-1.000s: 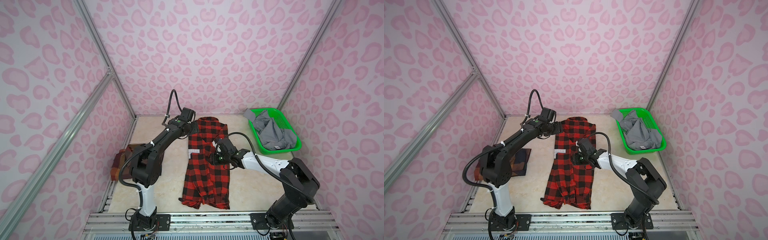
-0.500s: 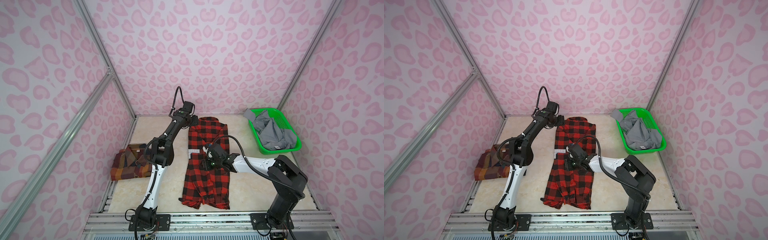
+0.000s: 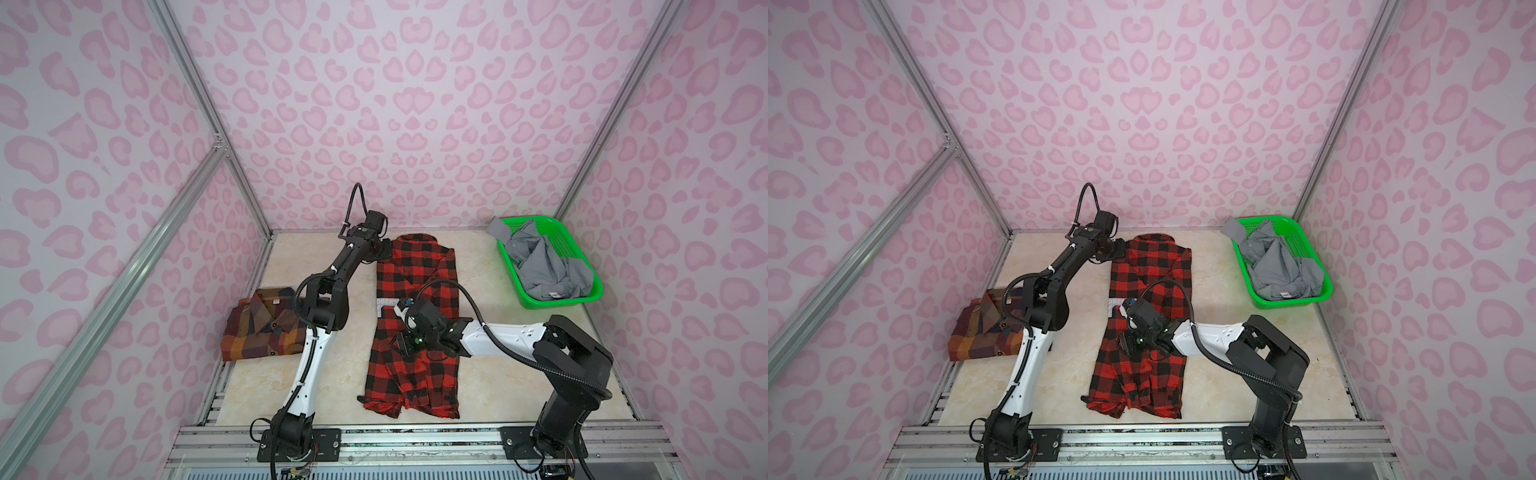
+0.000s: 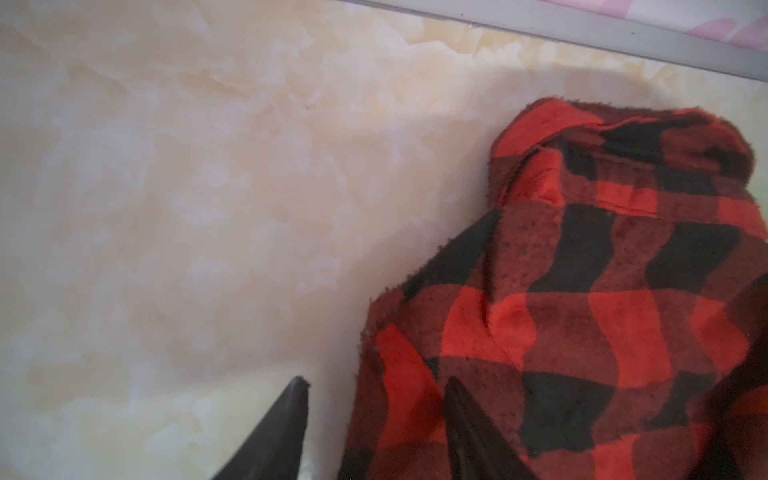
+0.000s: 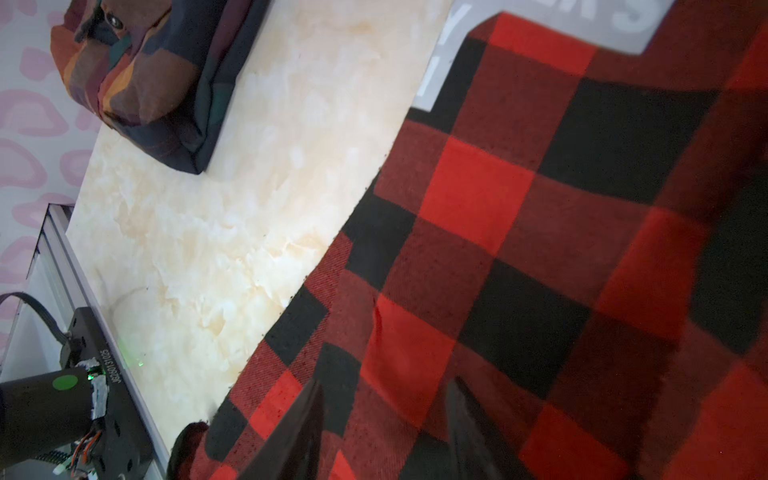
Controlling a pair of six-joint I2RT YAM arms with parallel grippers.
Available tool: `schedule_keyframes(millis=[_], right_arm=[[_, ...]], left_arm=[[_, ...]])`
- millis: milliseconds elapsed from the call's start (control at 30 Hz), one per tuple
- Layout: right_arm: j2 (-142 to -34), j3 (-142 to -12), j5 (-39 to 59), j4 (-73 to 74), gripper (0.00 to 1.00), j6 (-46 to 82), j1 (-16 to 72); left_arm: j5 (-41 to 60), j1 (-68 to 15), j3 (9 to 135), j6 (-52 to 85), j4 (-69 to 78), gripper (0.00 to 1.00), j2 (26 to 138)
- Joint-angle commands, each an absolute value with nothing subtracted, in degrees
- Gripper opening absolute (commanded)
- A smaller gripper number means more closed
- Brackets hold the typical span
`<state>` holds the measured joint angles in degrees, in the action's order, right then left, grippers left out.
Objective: Fold and stack the long sleeve shirts
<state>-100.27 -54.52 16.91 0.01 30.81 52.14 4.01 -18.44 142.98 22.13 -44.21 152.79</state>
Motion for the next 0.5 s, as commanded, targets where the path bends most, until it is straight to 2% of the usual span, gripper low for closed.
schedule_keyframes(millis=[0, 67, 233, 467], right_arm=[[-100.63, -53.55, 17.33, 2.37, 0.48, 30.89, 53.45], [-100.53, -53.1, 17.89, 2.71, 0.48, 30.63, 54.65], [-99.5, -50.36, 18.3, 3.43, 0.46, 30.23, 58.42], [-96.38, -43.11, 18.11, 6.68, 0.45, 33.53, 63.81]], left_arm=[[6.18, -18.37, 143.85, 24.1, -41.85, 0.44, 153.88], [5.65, -18.4, 143.79, 24.64, -41.75, 0.3, 153.74], [5.66, -17.63, 143.61, 26.01, -43.96, 0.06, 152.13], [2.72, -16.59, 132.45, 28.9, -48.55, 0.03, 144.48]])
